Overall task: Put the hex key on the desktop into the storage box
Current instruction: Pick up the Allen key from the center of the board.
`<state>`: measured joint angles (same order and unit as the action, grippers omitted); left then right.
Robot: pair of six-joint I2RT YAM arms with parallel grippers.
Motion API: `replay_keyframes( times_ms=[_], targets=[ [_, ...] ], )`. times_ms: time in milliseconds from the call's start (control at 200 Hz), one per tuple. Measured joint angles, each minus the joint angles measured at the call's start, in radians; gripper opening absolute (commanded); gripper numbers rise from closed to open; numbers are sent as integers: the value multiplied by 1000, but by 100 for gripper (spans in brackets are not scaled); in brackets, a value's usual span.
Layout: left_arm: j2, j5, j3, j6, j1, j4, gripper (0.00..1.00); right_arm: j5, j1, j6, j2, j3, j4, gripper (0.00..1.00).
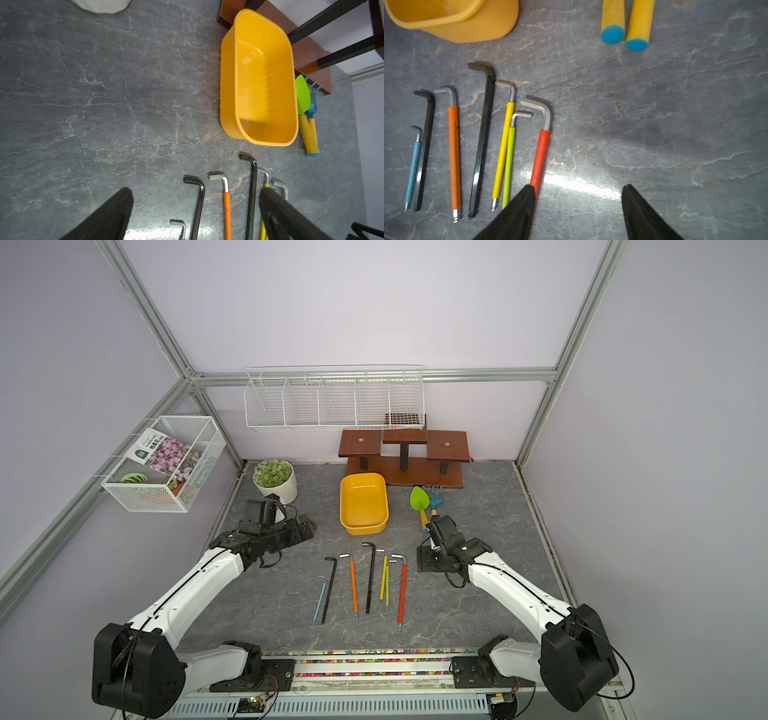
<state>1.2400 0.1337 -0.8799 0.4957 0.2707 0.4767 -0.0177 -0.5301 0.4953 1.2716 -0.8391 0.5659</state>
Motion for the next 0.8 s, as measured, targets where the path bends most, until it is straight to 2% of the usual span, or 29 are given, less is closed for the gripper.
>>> replay_keyframes(
  times_ms=[240,665,800],
  targets=[
    [-10,-13,58,-4,0,-25,99,8,-66,58,108,-5,-13,70],
    [-24,-32,139,-21,0,-111,99,-18,-169,100,299,-109,-18,67],
    [-18,-32,151,-27,0,-124,99,-35,-198,103,366,-158,0,59]
  ],
)
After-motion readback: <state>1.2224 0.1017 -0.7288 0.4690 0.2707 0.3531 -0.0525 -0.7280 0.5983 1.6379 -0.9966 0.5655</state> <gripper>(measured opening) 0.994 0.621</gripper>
